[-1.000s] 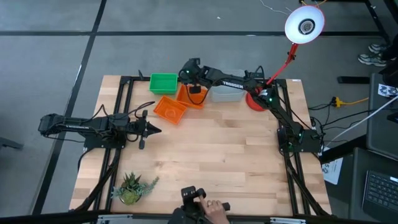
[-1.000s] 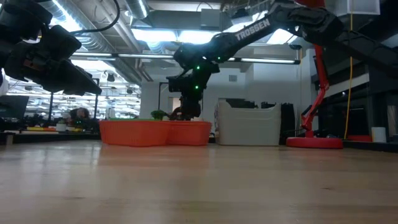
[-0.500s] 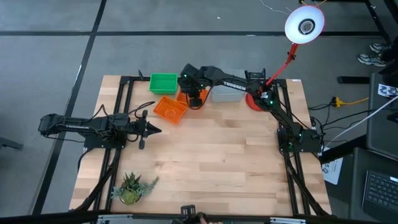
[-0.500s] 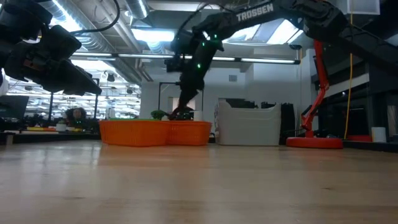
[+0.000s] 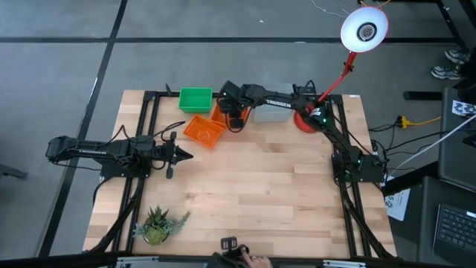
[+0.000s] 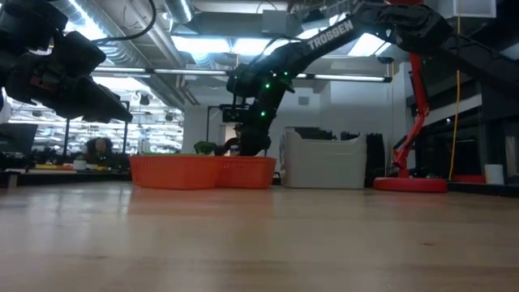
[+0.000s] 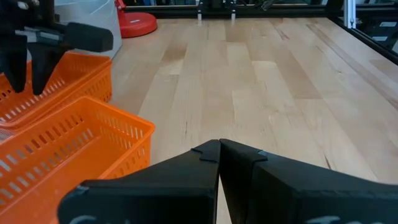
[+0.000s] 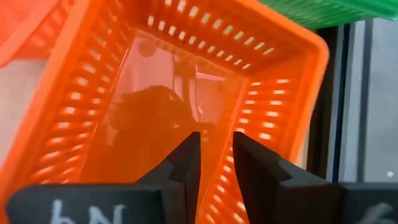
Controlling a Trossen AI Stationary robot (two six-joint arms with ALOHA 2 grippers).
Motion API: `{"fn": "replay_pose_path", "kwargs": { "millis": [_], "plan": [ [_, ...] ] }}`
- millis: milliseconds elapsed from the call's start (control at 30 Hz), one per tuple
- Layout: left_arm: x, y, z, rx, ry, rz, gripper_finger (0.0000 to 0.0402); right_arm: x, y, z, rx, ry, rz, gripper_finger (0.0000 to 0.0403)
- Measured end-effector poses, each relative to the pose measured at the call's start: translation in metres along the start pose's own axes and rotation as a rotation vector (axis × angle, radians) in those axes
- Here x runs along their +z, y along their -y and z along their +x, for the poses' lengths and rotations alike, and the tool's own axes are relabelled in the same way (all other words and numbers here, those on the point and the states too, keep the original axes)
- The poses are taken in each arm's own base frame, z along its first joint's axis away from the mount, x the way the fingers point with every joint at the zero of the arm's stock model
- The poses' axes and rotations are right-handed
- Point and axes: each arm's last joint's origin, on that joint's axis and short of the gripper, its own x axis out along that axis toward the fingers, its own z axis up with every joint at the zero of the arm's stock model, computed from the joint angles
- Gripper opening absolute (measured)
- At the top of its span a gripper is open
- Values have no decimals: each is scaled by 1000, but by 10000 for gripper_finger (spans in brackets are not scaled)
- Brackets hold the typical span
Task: Stack baskets by color
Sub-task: Adjust the top orange bin on the table
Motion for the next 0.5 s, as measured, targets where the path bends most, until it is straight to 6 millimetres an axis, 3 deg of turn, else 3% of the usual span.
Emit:
{"fn": "replay_pose_path", "kwargs": {
  "millis": [267, 500],
  "plan": [
    [0, 0, 0, 0, 0, 0, 0, 2, 5, -5, 18, 22, 50, 94],
    [0, 0, 0, 0, 0, 0, 0, 12, 28, -39, 64, 100, 50, 94]
  ]
}}
